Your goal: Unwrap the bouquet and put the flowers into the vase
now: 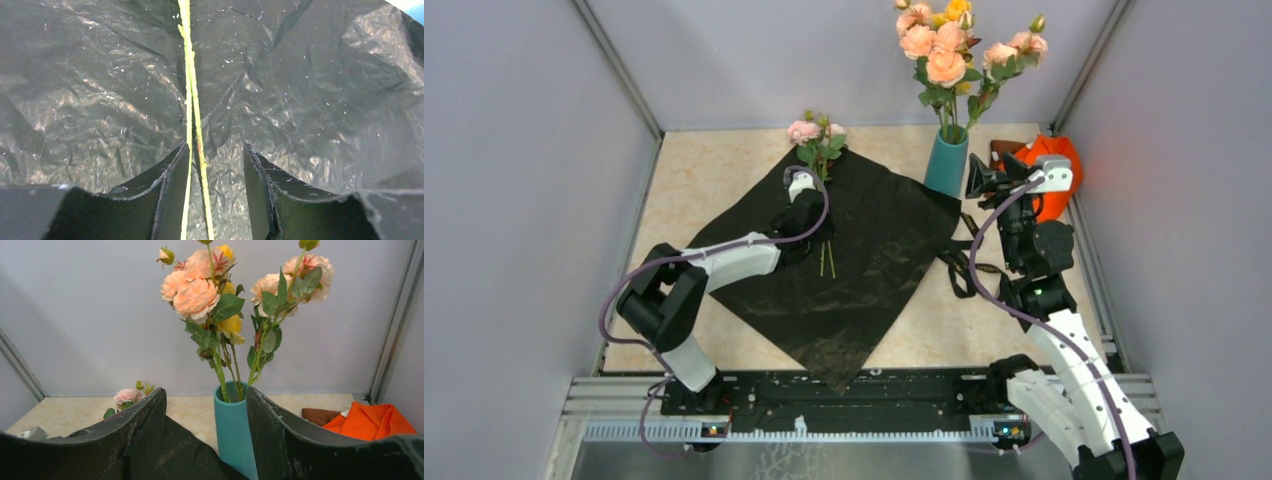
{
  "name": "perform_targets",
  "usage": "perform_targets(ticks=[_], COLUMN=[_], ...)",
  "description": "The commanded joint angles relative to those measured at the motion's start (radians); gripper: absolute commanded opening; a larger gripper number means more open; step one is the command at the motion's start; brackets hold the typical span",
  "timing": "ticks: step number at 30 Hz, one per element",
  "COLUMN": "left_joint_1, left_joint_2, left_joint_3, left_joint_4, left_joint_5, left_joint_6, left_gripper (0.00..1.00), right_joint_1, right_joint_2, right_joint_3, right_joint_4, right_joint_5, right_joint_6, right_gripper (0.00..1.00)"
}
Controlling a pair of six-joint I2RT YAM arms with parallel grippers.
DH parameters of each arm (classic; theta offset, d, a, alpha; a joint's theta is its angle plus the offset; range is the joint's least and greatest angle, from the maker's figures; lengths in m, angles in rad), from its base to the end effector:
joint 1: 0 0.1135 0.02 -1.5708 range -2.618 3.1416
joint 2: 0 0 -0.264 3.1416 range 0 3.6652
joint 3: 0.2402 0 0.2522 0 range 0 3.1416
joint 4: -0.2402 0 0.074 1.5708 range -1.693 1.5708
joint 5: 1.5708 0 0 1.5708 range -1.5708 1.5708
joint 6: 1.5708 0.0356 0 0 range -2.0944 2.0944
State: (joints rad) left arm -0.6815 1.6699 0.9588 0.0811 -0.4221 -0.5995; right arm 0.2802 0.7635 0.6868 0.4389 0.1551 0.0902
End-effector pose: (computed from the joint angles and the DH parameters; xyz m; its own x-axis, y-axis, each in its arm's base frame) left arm 0.2864 -0.2135 0.1991 -0.5569 -0.2110 -0.8033 0.0041 0.9665 -0.2566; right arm 0.1747 0.0445 0.3758 0.3270 0.1867 -0.9264 -0.1645 0.9766 0.1388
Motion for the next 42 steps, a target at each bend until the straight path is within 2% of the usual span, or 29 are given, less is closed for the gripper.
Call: perform_targets(ticks=[1,8,12,16,22,23,28,33,38,42], left_joint_1=[0.023,0.049,0.073,0.087,0.092,0.093,0.091,0.09,0.08,0.077], left_joint_2=[0.057,0.127,0.167,0.19,0.207,0.207,0.18,0.08,-0.018,-0.084], left_joint_3=[0.048,0.072,0.088,0.1,0.133,0.135,0.129,0.08,0.062,0.015], left_joint_4=[-0.016,-0.004,-0.004,-0.001,-0.015,-0.013,-0.015,0.029,-0.001,-0.015], left_joint_5=[0.053,0.06,0.082,0.092,0.1,0.104,0.107,0.106,0.125,0.163], left_joint_6=[-0.059,-0.053,-0.042,-0.036,-0.024,-0.02,-0.004,0.026,0.046,0.028], left_gripper=[0.51,0.51,0.46,0.35,0.02,0.0,0.0,0.0,0.0,0.0], right_joint_1=[0.015,0.07,0.085,0.089,0.093,0.094,0.101,0.143,0.252,0.347], right_joint_2=[0.0,0.018,0.026,0.034,0.048,0.048,0.061,0.092,0.159,0.278], right_joint_3=[0.026,0.025,0.024,0.022,0.016,0.014,0.013,0.011,0.028,0.068], right_joint_4=[-0.036,-0.051,-0.053,-0.054,-0.052,-0.051,-0.054,-0.043,-0.031,-0.027], right_joint_5=[-0.014,-0.02,-0.014,-0.01,-0.008,-0.006,-0.011,-0.01,0.05,0.091], right_joint_6=[0.011,0.02,0.019,0.016,0.017,0.018,0.023,0.027,-0.006,-0.016], right_gripper=[0.59,0.59,0.59,0.59,0.59,0.59,0.59,0.59,0.59,0.59])
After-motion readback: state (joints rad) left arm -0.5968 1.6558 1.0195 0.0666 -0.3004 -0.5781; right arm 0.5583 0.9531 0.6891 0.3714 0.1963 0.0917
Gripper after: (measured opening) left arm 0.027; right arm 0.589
